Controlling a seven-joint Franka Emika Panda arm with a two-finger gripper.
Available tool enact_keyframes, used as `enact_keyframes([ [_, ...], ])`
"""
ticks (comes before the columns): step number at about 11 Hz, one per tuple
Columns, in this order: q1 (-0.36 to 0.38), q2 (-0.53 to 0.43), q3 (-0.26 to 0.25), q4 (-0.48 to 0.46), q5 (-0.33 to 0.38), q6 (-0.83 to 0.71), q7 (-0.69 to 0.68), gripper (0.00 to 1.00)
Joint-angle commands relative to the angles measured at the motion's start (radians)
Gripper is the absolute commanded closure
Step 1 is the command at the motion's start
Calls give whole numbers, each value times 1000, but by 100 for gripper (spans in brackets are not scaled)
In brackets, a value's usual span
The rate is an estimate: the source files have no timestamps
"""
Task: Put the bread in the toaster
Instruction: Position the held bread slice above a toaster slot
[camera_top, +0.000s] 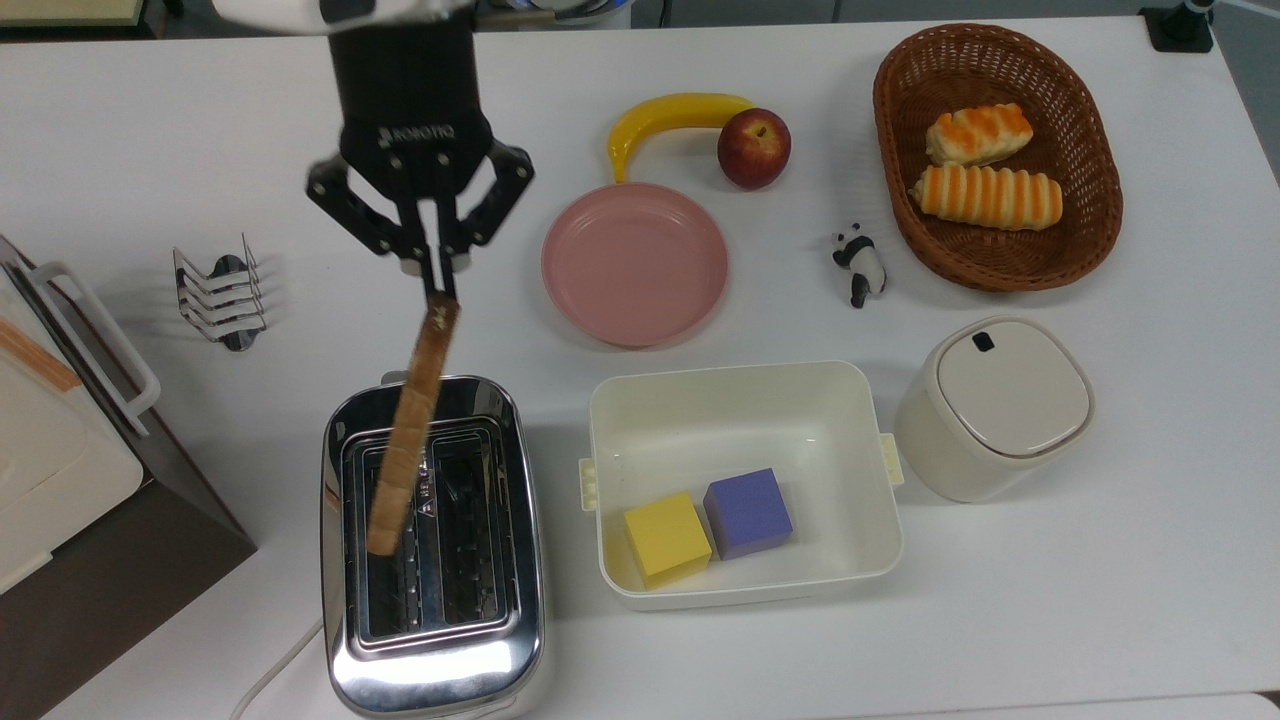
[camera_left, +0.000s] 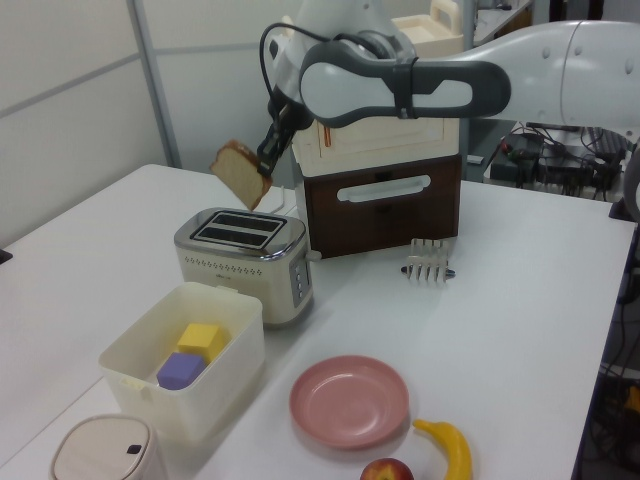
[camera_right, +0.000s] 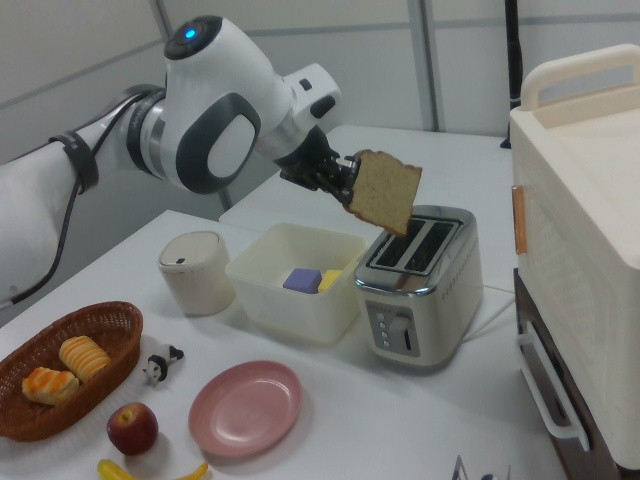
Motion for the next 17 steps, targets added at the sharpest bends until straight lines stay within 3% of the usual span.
enact_keyframes([
  [1,16,21,-8,-17,67,32,5,100],
  [9,27,47,-9,-40,75,32,-34,100],
  [14,21,35,-20,-29,79,-89,-38,95],
  [17,21,38,-21,-29,73,-85,-35,66],
])
